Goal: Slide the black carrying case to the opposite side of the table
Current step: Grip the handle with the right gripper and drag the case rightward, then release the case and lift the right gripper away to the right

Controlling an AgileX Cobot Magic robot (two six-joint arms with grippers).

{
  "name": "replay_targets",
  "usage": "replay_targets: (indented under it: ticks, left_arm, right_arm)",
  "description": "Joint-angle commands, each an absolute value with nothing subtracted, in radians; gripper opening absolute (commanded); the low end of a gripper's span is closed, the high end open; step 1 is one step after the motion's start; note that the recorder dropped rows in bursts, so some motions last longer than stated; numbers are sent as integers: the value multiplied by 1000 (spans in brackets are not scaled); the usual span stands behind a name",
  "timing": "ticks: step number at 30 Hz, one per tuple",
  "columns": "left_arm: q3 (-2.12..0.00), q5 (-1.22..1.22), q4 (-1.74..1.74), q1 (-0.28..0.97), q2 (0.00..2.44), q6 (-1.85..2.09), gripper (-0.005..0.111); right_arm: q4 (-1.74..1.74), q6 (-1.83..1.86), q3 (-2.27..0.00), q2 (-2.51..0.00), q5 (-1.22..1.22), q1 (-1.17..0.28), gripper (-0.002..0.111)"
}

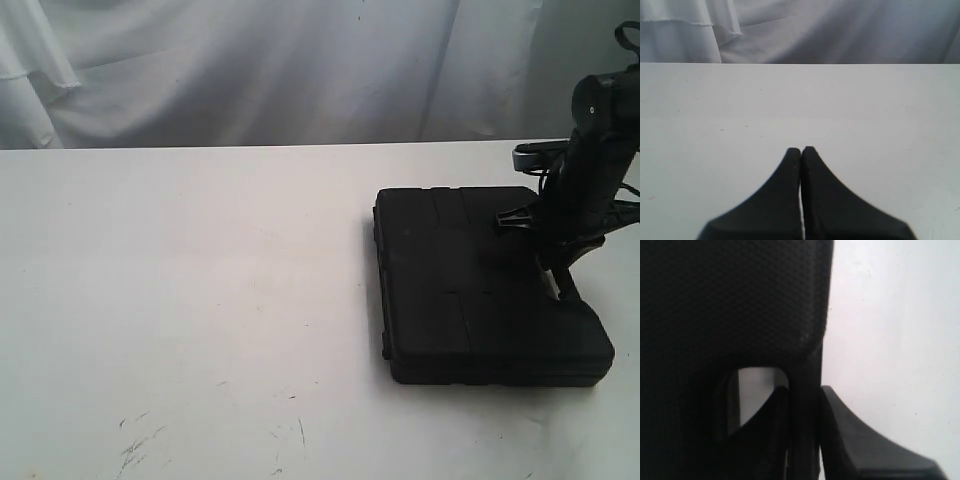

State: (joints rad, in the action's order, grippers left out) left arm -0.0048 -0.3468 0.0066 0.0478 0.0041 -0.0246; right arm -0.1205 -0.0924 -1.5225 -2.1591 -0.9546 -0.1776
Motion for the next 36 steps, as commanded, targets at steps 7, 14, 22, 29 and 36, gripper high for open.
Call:
replay_targets:
  ticks: [7,14,22,29,36]
  left_arm:
    - [0,-341,5,45,0,-25,0]
    - [0,-341,5,45,0,-25,0]
    - [0,-341,5,45,0,-25,0]
    - [0,-341,5,45,0,-25,0]
    - [0,-341,5,45,0,-25,0]
  right_arm:
    - [-119,-93,-1495,-2139,-936,-157,7]
    - [-107,-93,-1495,-2132,-936,-149,44]
    - [-90,-95,-1495,-2048,-930,-149,53]
    - [-18,-106,-1495,-1884,-950,-149,37]
    - [80,-59,-1480,-1638,-922,-173,0]
